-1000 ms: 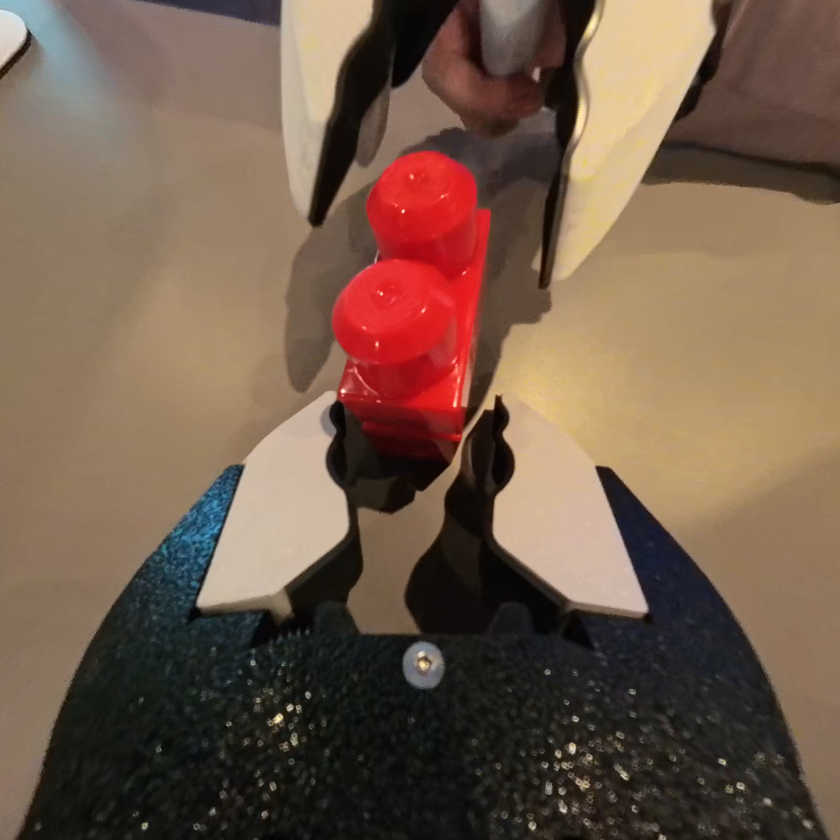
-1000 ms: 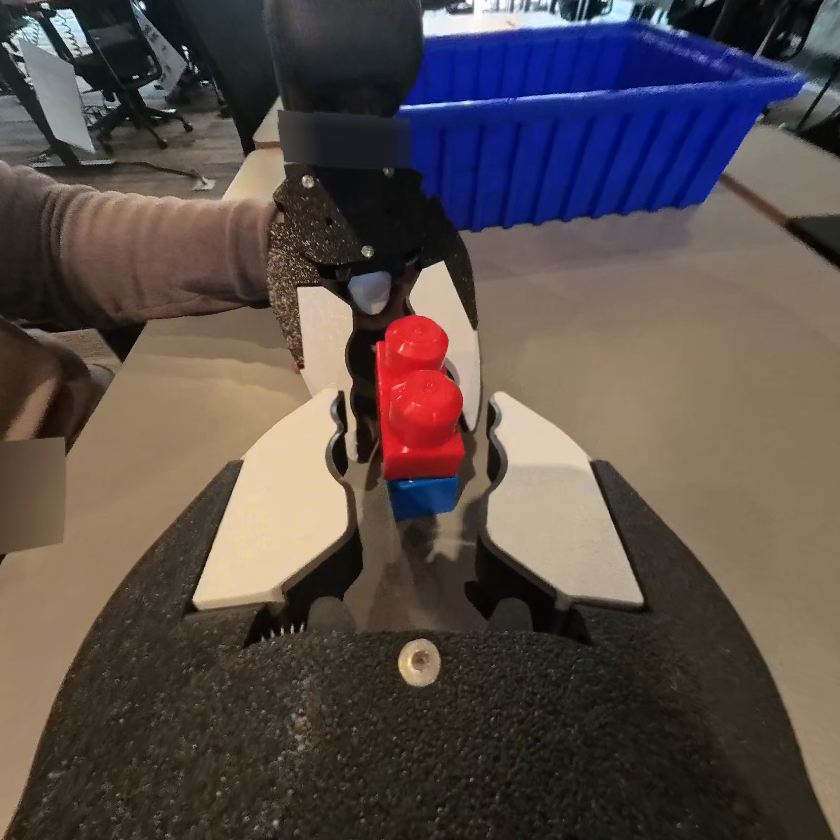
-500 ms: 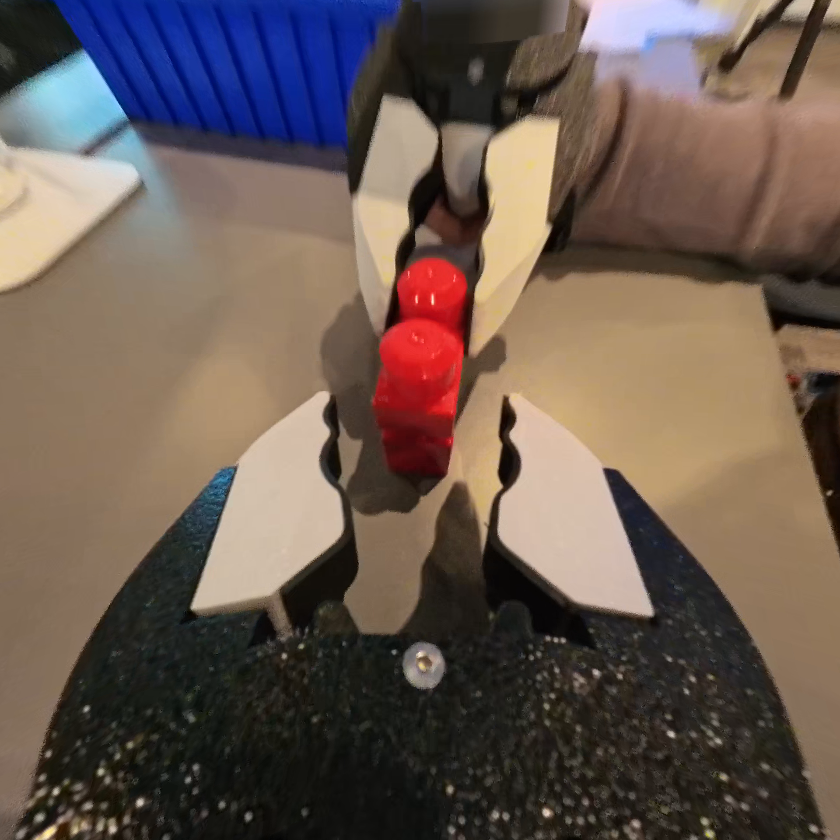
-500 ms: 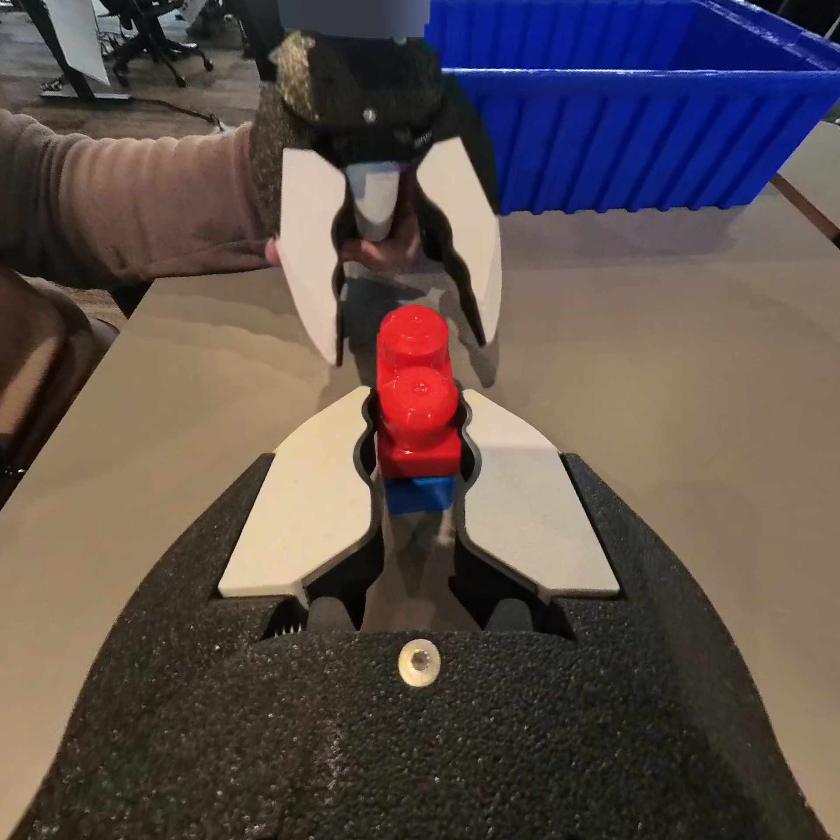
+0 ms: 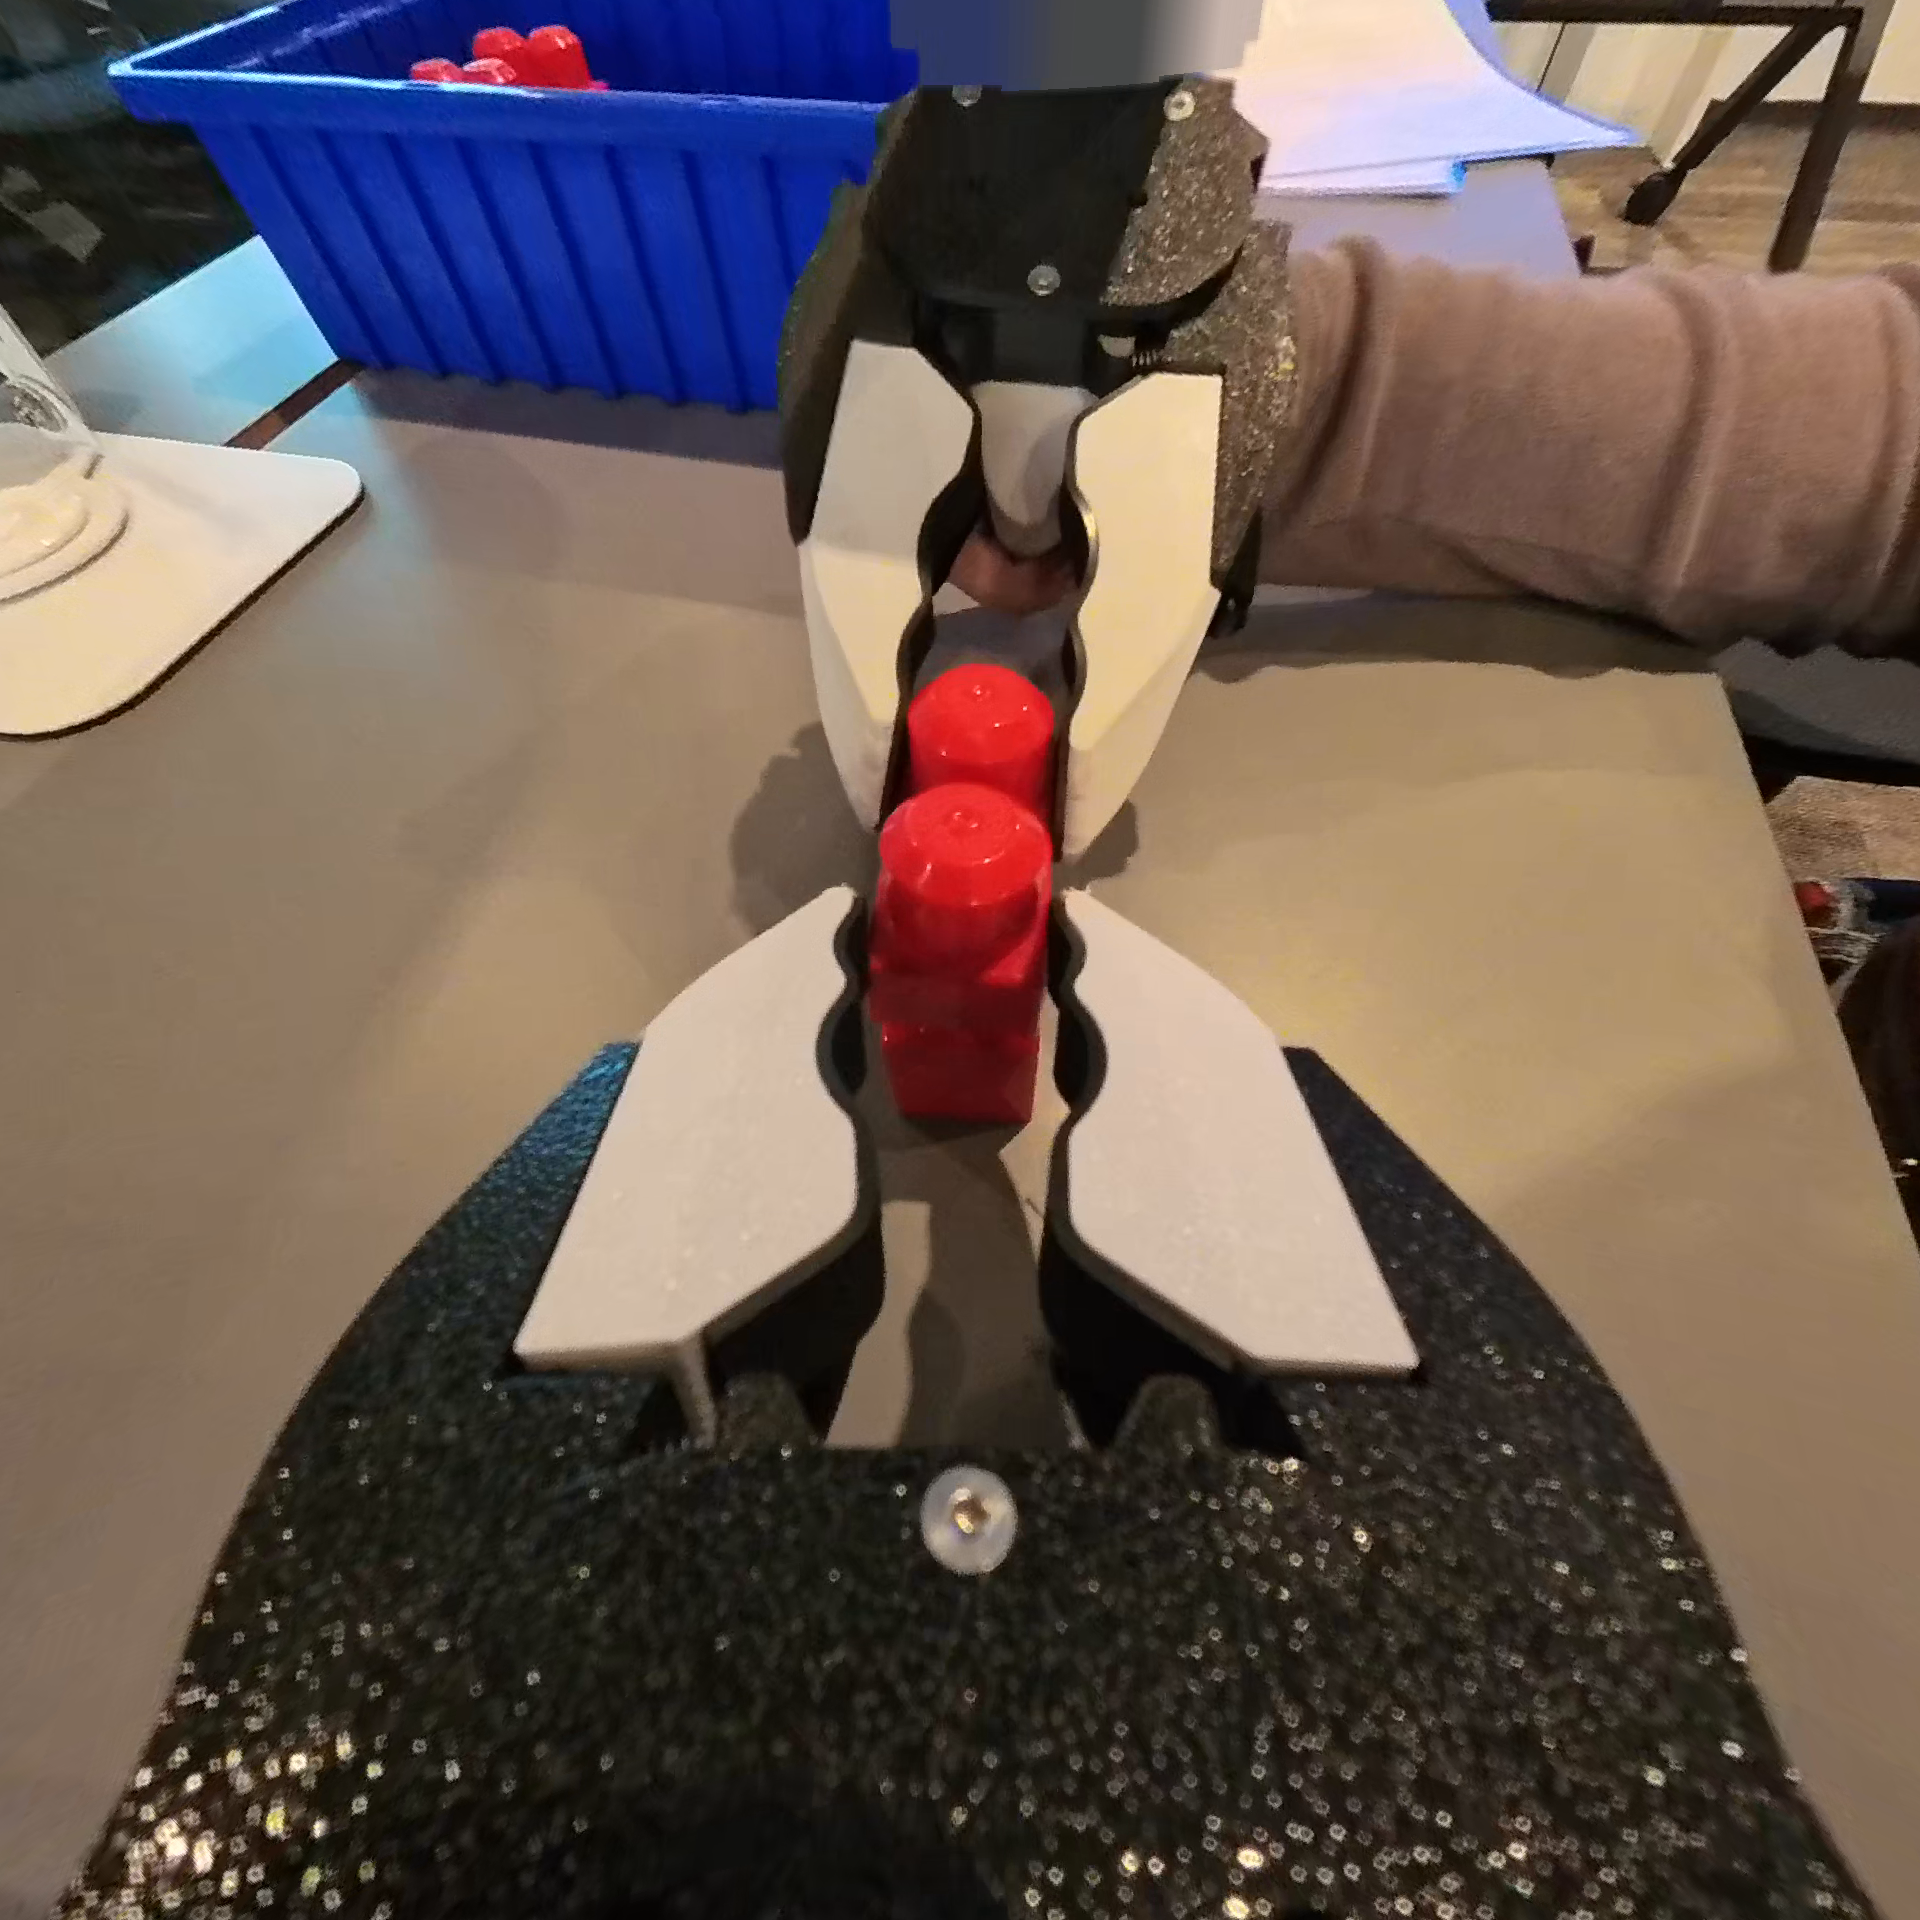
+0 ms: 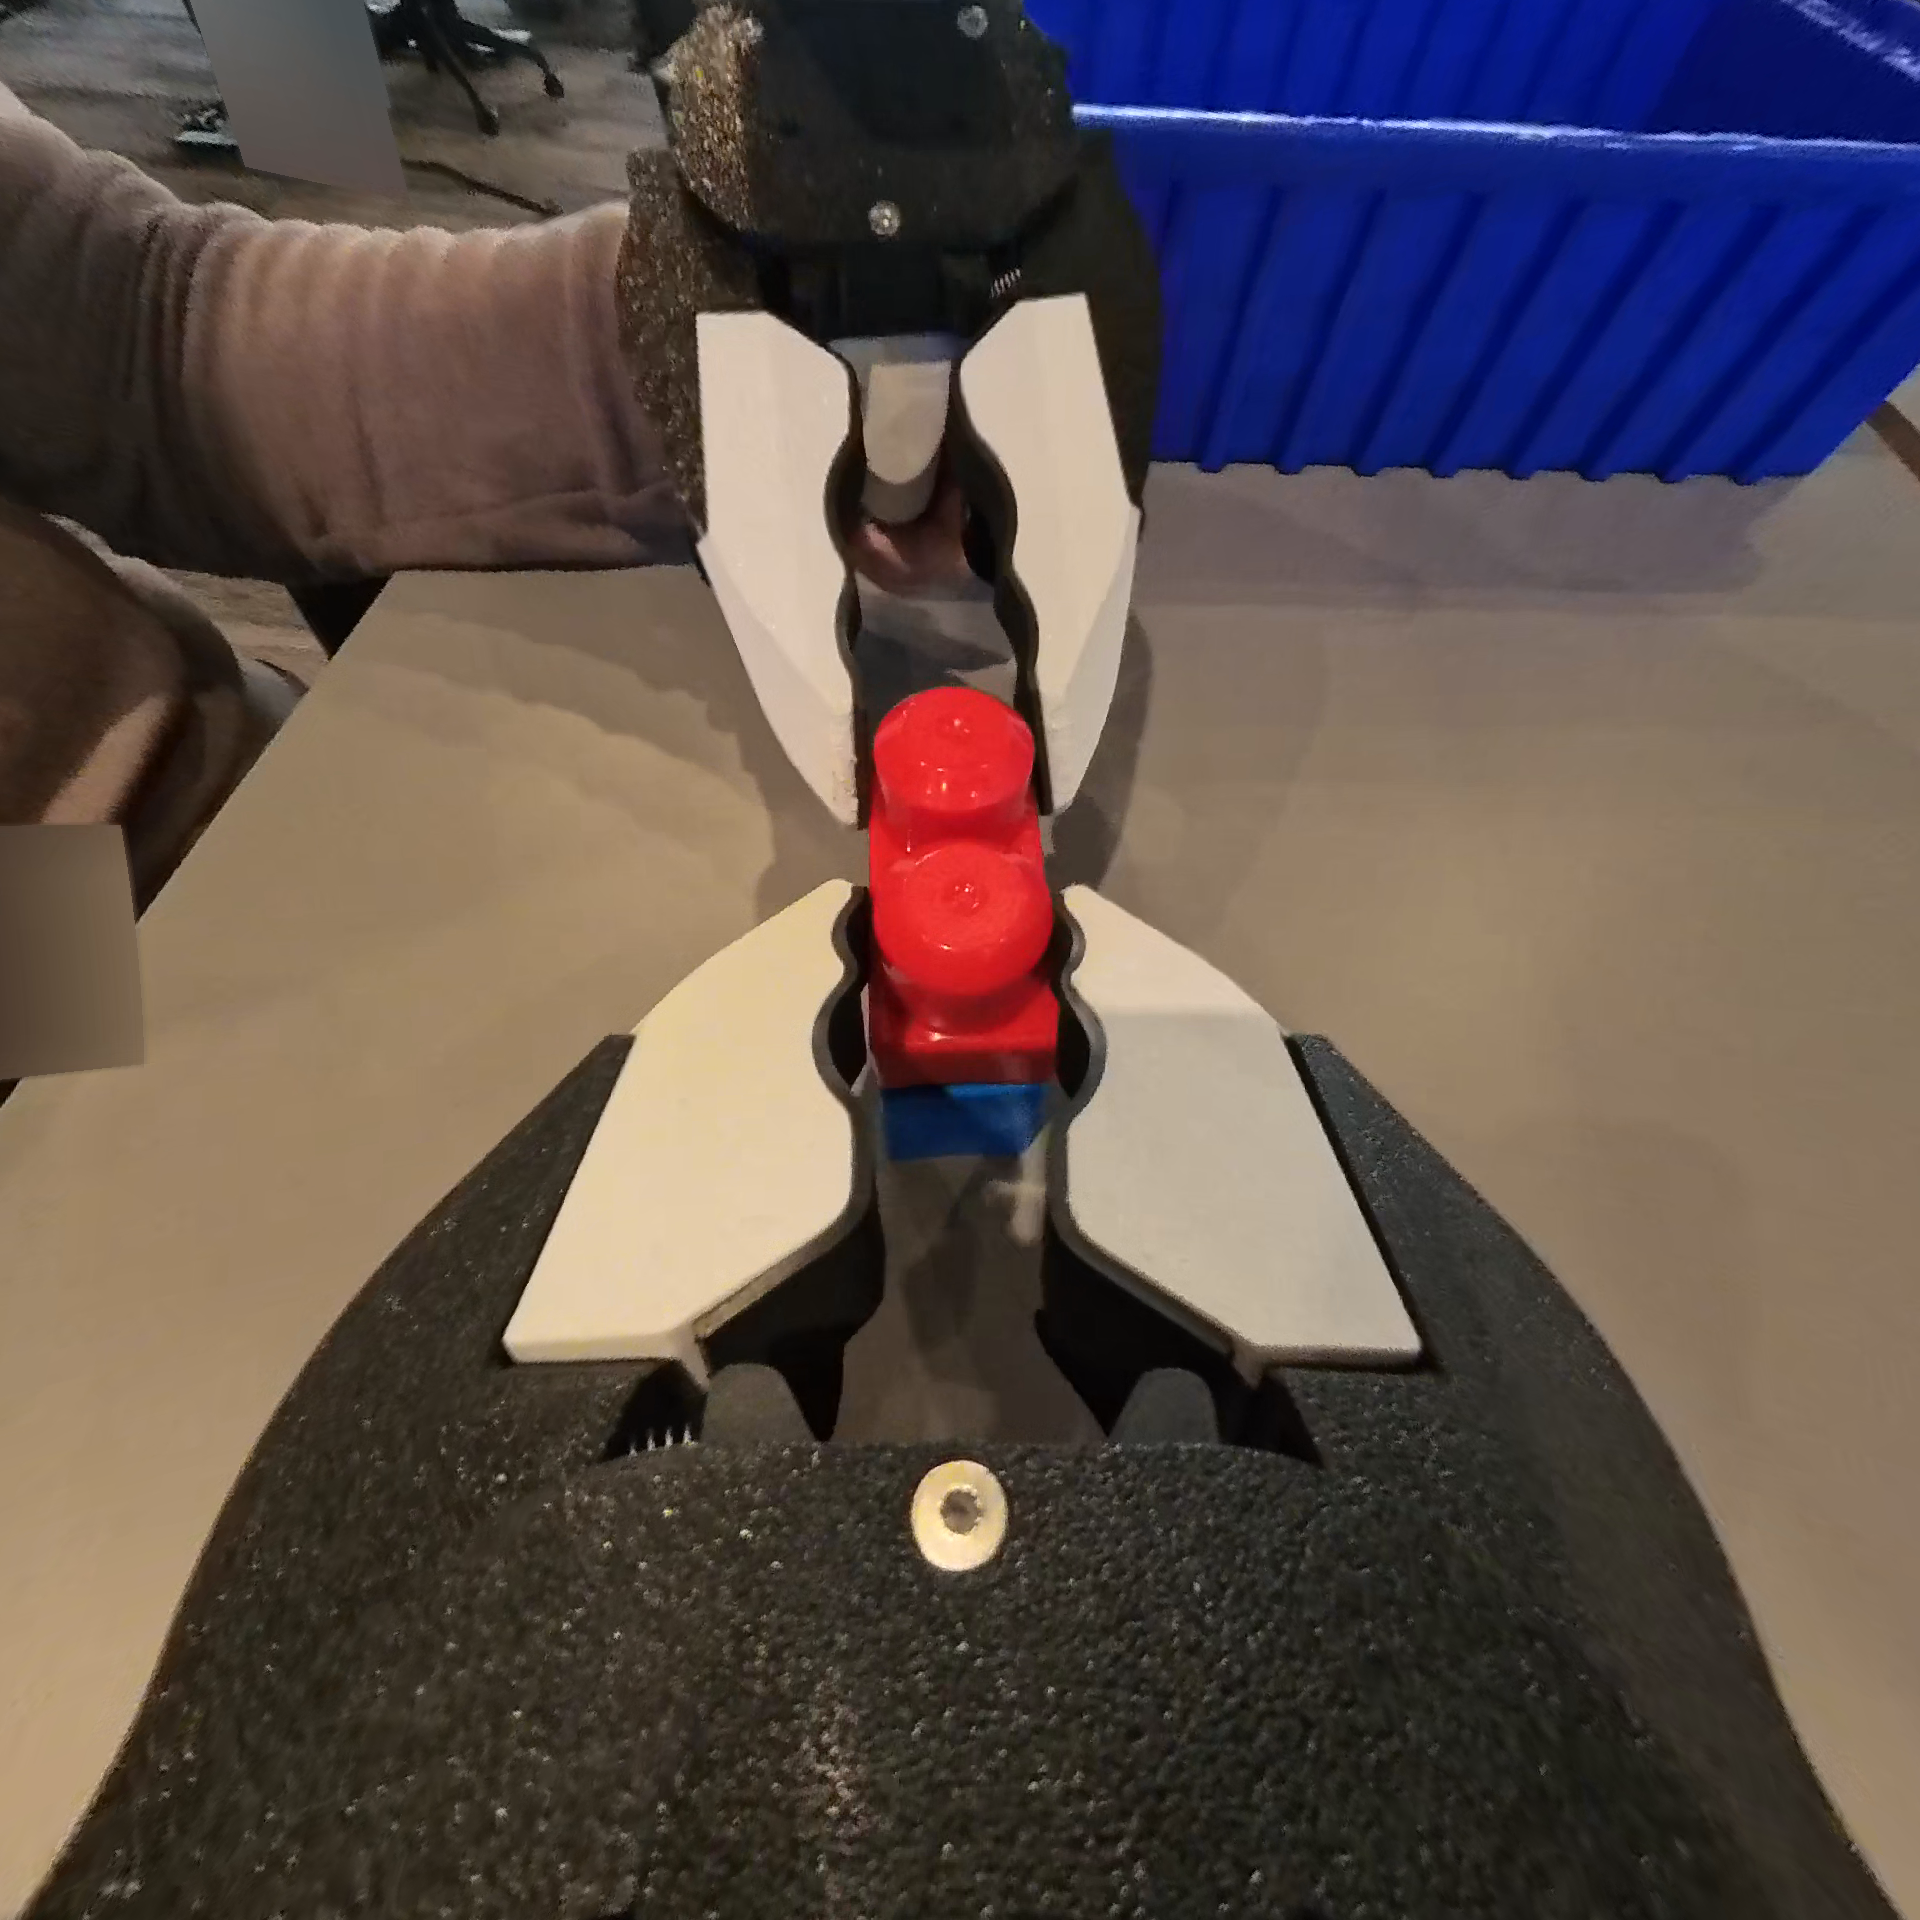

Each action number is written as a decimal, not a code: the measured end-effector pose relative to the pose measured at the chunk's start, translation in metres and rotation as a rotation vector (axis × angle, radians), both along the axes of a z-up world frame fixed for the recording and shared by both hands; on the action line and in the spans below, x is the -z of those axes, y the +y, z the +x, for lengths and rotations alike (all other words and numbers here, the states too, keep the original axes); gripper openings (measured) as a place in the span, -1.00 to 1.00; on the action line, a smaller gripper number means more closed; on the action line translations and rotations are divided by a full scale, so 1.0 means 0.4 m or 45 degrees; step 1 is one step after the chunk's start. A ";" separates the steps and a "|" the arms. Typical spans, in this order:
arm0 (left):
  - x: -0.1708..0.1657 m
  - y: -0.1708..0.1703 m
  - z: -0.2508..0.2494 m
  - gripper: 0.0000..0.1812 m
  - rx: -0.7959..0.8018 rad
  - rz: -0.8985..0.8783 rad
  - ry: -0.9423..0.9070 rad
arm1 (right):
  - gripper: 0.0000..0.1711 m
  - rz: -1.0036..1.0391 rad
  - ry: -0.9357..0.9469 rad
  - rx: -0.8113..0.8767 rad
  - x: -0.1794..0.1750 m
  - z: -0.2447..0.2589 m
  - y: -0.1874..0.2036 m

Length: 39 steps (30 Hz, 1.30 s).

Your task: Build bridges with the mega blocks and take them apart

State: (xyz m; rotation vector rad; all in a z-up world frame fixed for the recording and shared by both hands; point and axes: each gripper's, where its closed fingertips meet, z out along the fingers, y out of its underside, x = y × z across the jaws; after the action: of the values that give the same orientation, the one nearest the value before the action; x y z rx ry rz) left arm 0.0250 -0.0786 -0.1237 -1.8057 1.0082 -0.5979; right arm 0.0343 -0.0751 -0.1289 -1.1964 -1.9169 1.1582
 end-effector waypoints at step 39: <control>-0.045 0.006 -0.057 -0.26 -0.133 0.149 -0.126 | -0.28 0.019 -0.025 0.109 0.027 -0.011 0.014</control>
State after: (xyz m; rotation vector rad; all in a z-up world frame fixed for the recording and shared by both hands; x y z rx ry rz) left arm 0.0020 -0.0762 -0.1056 -1.6976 0.8588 -0.5469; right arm 0.0298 -0.0696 -0.1397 -1.2734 -1.8666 1.0892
